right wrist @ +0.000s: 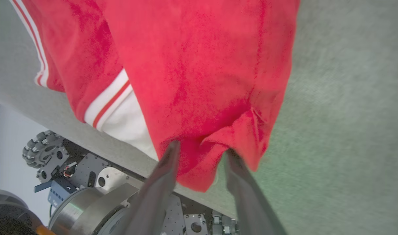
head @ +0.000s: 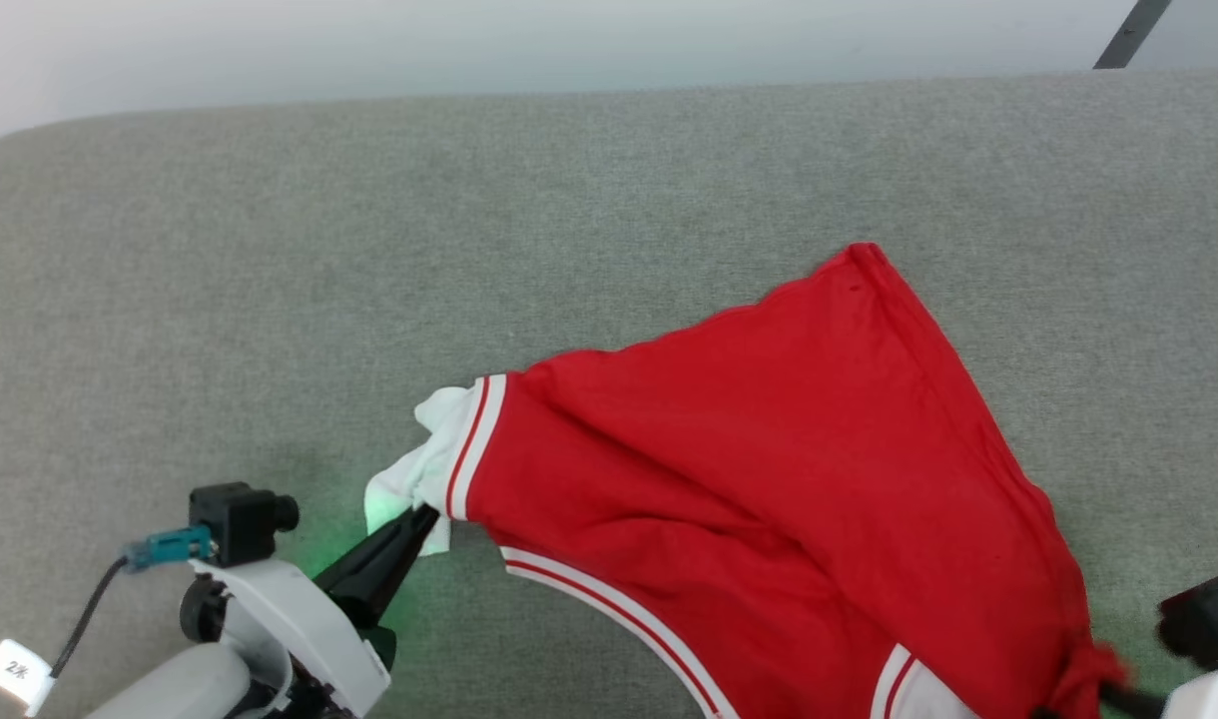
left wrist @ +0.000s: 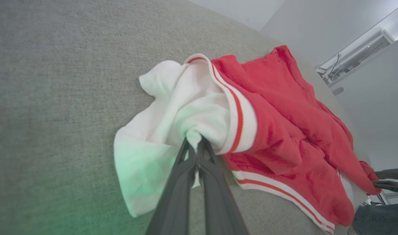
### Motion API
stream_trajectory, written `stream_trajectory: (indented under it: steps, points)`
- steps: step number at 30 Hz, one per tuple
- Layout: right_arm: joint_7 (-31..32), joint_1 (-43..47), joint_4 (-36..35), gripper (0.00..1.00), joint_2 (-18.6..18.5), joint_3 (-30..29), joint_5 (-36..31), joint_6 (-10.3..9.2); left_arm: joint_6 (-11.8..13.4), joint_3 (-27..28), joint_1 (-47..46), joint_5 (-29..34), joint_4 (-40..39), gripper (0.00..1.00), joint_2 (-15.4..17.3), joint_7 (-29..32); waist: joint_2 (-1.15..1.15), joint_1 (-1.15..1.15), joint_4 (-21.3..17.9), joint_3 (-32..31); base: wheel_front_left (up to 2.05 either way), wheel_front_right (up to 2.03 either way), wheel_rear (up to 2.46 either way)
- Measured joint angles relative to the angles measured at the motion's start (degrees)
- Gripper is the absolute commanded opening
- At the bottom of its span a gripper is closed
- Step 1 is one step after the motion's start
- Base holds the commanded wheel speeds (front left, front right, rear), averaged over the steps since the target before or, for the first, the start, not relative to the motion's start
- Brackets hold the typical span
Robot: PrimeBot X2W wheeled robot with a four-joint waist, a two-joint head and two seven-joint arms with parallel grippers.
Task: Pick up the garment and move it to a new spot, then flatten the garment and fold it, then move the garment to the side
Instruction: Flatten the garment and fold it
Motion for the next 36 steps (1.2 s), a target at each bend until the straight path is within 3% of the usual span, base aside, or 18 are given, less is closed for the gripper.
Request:
stream_trajectory:
  steps: [7,11,13,23,27,32,33,34,36]
  points:
    - [4.6,-0.3,-11.2,1.00,-2.1,-9.7,3.8,0.00,0.0,0.2,-0.1,1.1,-0.6,0.00,-1.6,0.0,0.00,0.00,2.0,0.5,0.00,0.00,0.00]
    - [3.5,-10.6,-11.8,1.00,-5.1,-13.1,-0.7,0.00,0.0,0.8,-0.3,2.2,-1.1,0.00,-2.7,0.0,0.00,0.00,3.2,1.5,0.00,0.00,0.00]
    - [1.6,-17.1,-9.2,1.00,-7.2,-10.3,-4.6,0.00,0.0,0.8,-0.5,2.4,-1.1,0.00,-3.4,0.0,0.00,0.00,3.7,2.2,0.00,0.00,0.00]
    - [-3.2,-47.9,17.9,1.00,-2.2,11.8,-8.1,0.01,0.0,-0.5,-5.2,2.5,-1.5,0.00,-4.9,0.0,0.00,0.00,6.1,7.6,0.00,0.00,0.00]
    - [-4.7,-55.5,27.7,1.00,-1.7,19.8,-9.5,0.01,0.0,-0.7,-7.2,2.5,-1.7,0.00,-5.9,0.0,0.00,0.00,7.1,10.2,0.00,0.00,0.00]
    - [-6.3,-60.8,35.2,1.00,-1.9,27.6,-8.5,0.00,0.0,-0.9,-8.5,2.8,-1.7,0.00,-6.9,-0.1,0.00,0.00,8.7,12.2,0.00,0.00,0.00]
    - [-6.6,-61.7,36.0,0.76,-2.1,28.7,-8.0,-0.01,0.0,-0.7,-8.5,2.8,-1.7,0.00,-7.1,-0.1,0.00,0.00,9.0,12.4,0.00,0.00,0.00]
    - [-7.2,-62.3,36.7,0.33,-2.2,29.5,-7.2,-0.01,0.0,-0.6,-8.5,2.7,-1.7,0.00,-7.2,-0.1,0.00,0.00,9.3,12.5,0.00,0.00,0.00]
    - [-8.5,-63.3,38.0,0.00,-2.3,30.8,-5.7,-0.01,0.0,-0.3,-8.5,2.5,-1.7,0.00,-7.4,-0.1,0.00,0.00,9.6,12.5,0.00,0.00,0.00]
